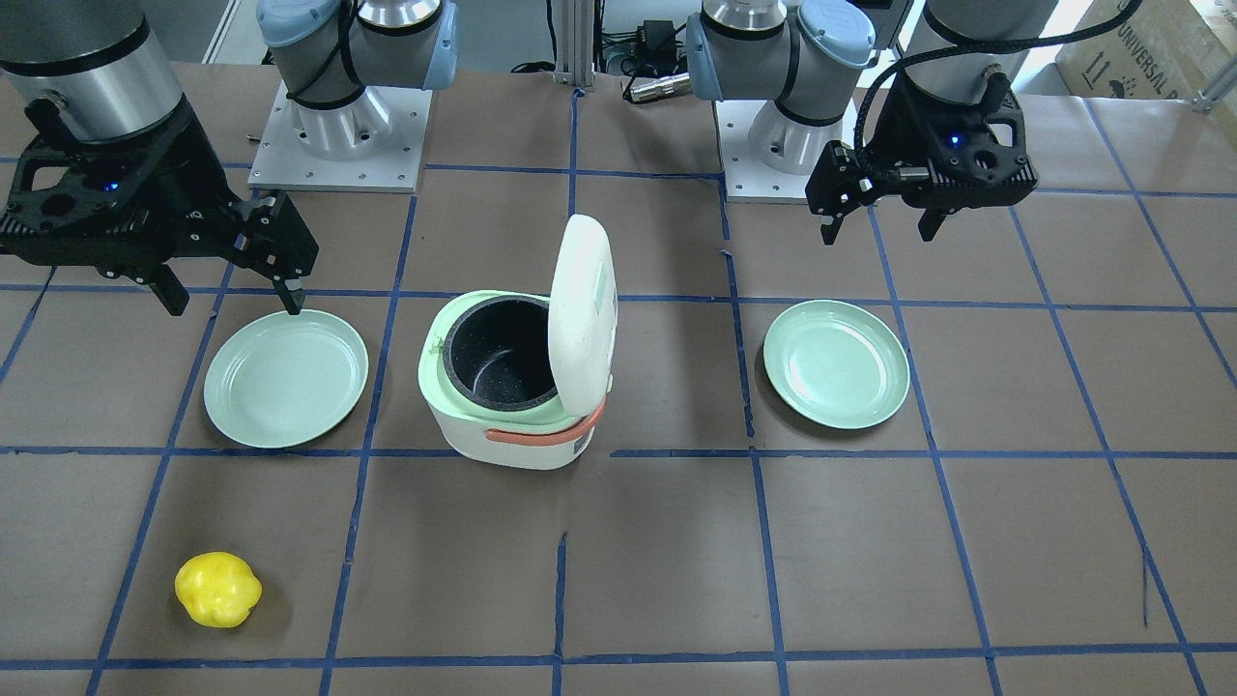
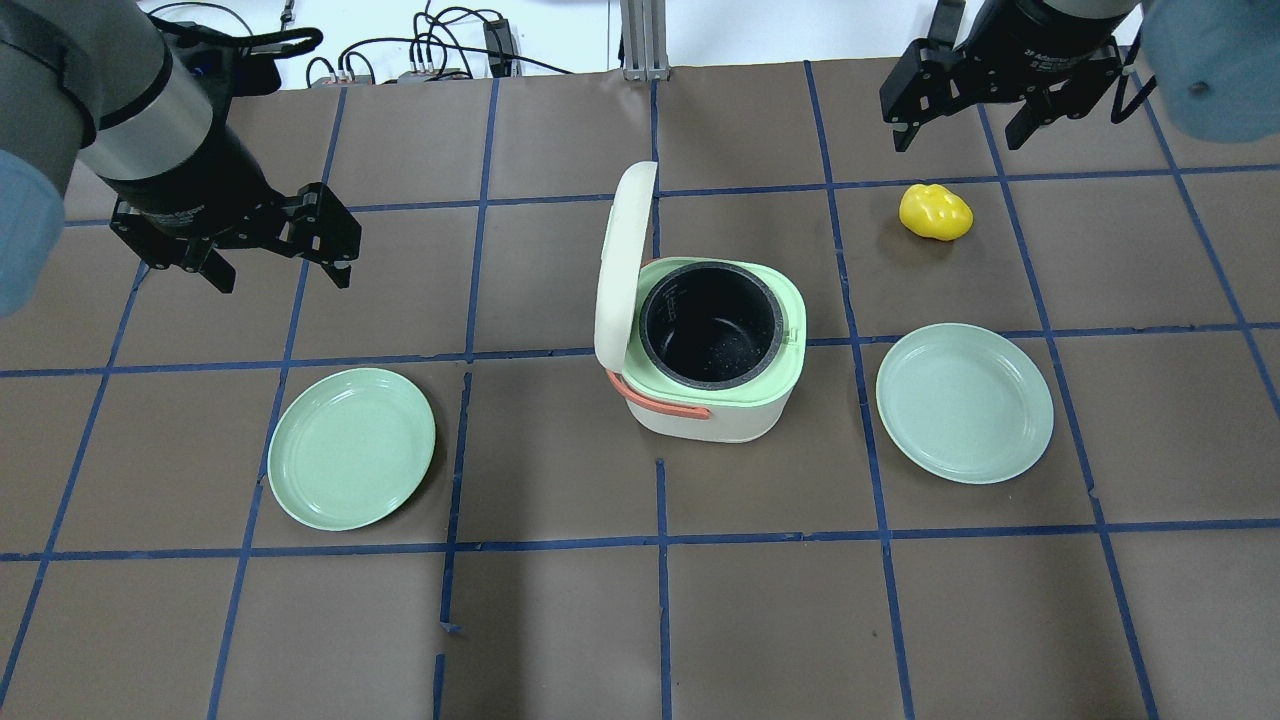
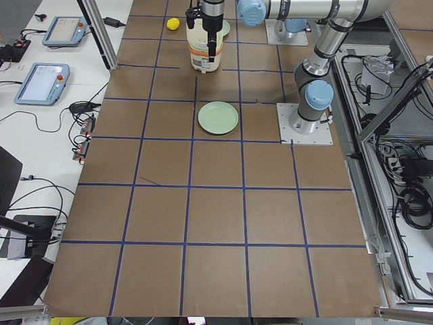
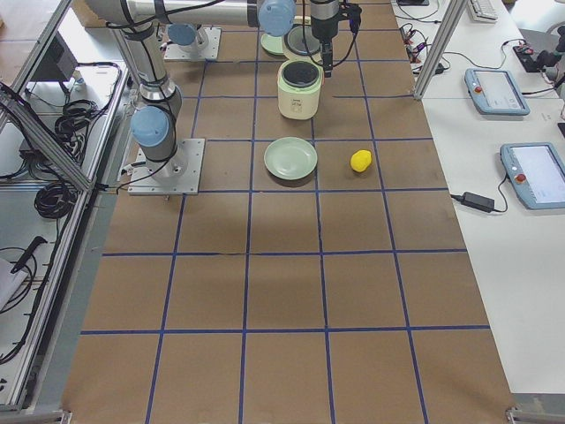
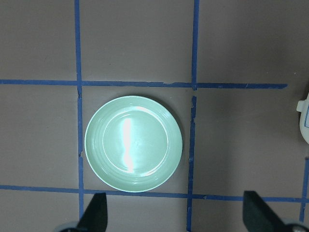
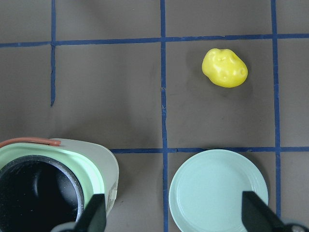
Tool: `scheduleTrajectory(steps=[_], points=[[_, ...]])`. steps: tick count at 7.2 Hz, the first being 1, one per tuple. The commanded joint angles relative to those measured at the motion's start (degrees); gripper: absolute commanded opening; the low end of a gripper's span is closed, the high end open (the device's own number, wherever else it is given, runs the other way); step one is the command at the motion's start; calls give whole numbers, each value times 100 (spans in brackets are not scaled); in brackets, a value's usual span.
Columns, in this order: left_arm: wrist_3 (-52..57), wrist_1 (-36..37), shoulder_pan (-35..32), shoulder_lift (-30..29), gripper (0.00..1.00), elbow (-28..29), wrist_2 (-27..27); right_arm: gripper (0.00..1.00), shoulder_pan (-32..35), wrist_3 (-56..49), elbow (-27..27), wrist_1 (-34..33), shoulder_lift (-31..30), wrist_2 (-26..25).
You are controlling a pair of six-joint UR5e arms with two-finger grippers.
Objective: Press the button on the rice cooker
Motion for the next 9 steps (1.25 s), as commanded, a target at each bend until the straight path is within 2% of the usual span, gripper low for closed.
scheduleTrajectory(steps=[1, 3, 9], points=[[0, 0, 0, 0, 100, 0, 8, 100, 9, 6, 103, 200, -57, 22], [0, 0, 0, 0, 100, 0, -1, 100, 9, -3, 77, 623, -58, 5], [0, 0, 0, 0, 100, 0, -1, 100, 9, 6, 104, 624, -76, -4]])
